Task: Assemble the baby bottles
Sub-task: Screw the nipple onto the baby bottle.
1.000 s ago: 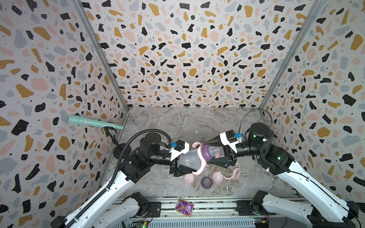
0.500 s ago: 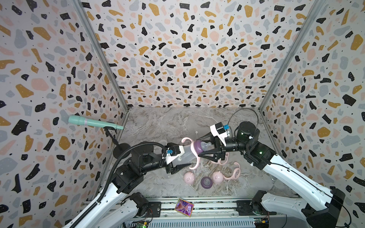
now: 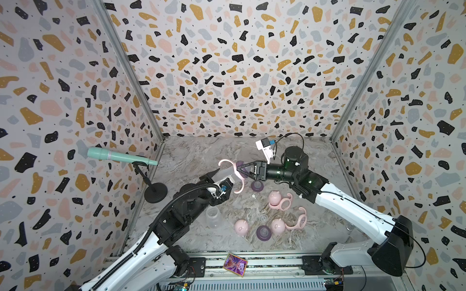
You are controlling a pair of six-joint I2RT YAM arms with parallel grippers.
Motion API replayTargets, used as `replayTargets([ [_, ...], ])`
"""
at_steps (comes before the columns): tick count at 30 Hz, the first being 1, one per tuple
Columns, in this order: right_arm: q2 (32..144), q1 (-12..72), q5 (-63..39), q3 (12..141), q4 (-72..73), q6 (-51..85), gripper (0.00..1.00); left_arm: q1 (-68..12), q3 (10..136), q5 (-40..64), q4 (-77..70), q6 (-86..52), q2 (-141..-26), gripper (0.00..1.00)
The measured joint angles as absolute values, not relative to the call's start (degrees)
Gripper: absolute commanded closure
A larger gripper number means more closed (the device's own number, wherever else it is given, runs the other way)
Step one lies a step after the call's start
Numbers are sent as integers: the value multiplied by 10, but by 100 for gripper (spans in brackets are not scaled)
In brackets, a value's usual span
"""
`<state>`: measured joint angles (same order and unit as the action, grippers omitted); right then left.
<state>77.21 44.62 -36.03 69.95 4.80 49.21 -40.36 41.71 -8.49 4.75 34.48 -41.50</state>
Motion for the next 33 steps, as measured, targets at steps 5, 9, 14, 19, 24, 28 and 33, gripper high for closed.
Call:
replayTargets([
  [5, 781, 430, -374, 805, -135, 363, 5, -402, 422, -74, 34, 339, -418, 100],
  [9, 764, 402, -377, 866, -279, 212, 4, -391, 438, -26, 54, 316, -426, 100],
  [14, 718, 412, -373, 887, -378, 59, 4, -391, 460, 117, 113, 308, -444, 100],
  [19, 698, 449, -376, 887, -416, -28, 3, -392, 486, 224, 169, 312, -473, 100],
  [24, 721, 450, -377, 888, -444, -60, 7, -392, 497, 265, 193, 324, -482, 100],
  [28, 736, 450, -374, 887, -463, -67, 8, -392, 497, 282, 198, 328, -486, 100],
  [33, 735, 445, -375, 884, -470, -67, 8, -392, 497, 295, 207, 334, -487, 100],
])
